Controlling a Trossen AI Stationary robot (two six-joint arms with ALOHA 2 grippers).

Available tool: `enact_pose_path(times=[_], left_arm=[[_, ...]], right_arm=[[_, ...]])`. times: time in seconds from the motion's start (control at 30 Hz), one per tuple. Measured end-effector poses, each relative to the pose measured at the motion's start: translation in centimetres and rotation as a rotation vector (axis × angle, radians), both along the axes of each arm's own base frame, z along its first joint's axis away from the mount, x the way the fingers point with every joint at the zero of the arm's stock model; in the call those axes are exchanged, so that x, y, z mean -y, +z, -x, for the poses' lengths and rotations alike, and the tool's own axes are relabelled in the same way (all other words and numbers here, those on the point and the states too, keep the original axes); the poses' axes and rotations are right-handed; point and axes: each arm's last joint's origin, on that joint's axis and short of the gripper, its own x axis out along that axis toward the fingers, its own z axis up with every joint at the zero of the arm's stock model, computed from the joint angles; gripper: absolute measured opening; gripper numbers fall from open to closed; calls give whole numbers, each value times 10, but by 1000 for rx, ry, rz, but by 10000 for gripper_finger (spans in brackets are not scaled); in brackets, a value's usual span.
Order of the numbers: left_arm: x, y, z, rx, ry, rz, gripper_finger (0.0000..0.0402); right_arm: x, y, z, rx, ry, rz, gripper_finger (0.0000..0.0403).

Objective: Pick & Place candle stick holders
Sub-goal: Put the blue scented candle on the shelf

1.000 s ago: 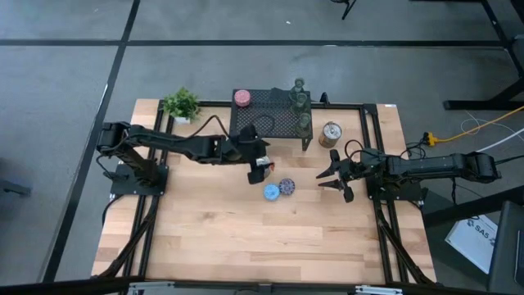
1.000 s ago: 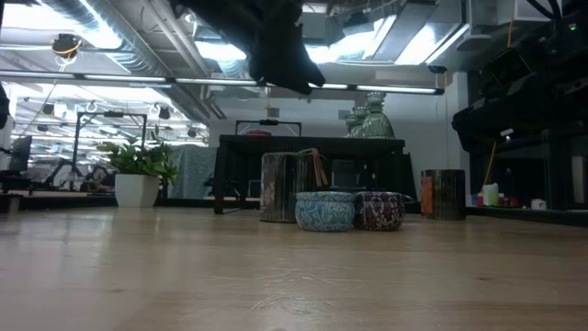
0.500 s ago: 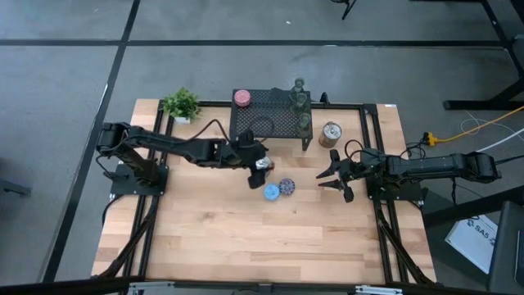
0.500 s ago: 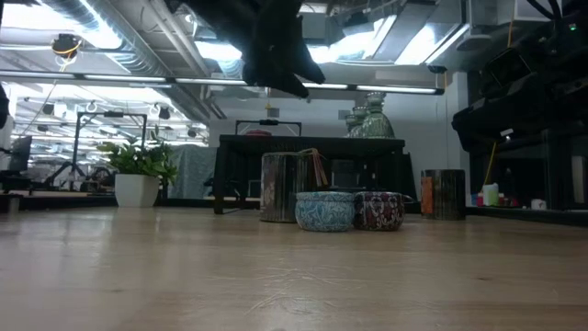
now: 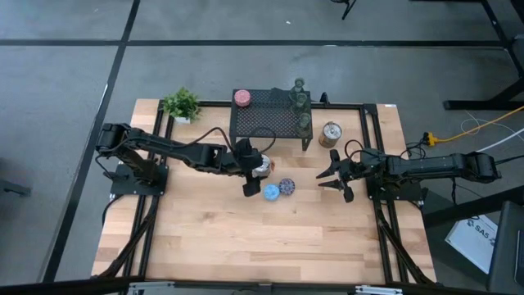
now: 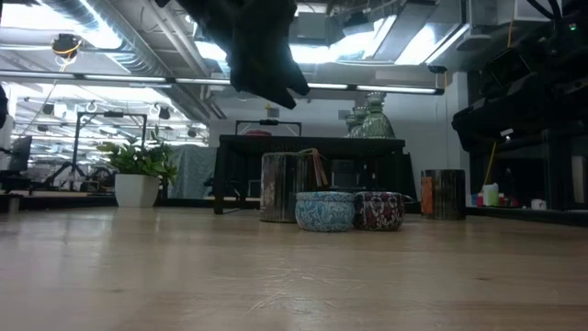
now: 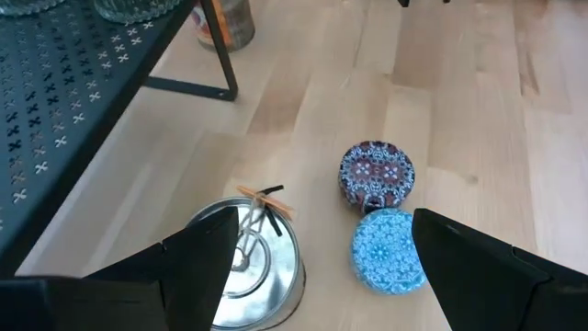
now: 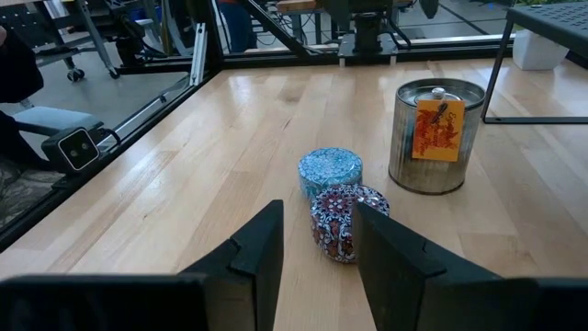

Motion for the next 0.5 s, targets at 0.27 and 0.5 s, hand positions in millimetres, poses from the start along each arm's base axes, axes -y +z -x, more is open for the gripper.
enact_pose_path(times=[0.27,0.5], left_arm=[[12,-18,-8,-58,-51,-24,322],[20,-56,-25,-129,-82,-34,322]], right_arm=[[0,0,0,0,0,0,132],[0,0,0,0,0,0,132]])
